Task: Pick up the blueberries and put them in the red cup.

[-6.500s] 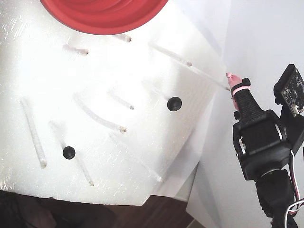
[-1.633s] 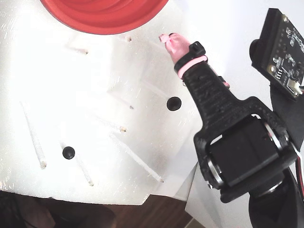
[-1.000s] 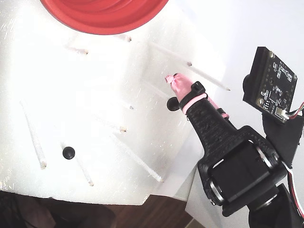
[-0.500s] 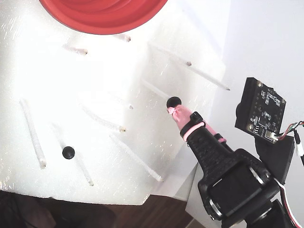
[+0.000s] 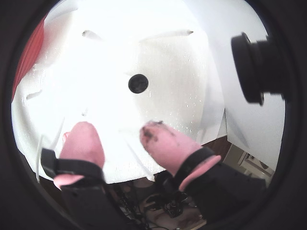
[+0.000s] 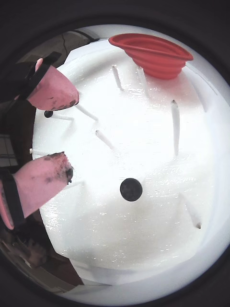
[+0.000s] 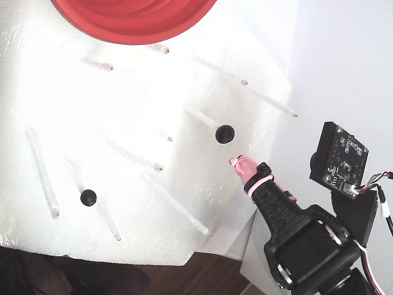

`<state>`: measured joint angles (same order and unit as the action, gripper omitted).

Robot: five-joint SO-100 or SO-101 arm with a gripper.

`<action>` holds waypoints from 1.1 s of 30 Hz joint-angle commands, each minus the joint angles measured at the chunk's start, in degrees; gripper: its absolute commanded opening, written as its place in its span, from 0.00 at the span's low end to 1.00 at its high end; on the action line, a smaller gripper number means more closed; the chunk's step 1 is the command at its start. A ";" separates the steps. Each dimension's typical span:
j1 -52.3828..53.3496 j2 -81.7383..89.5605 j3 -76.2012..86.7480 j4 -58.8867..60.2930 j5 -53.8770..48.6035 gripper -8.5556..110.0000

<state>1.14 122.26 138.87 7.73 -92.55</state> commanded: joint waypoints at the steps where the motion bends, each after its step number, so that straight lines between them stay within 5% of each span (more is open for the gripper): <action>1: 1.67 5.71 -0.26 0.18 0.18 0.22; 33: 6.77 -10.81 -3.25 -9.93 0.53 0.23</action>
<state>6.33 111.71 139.57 -0.35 -92.55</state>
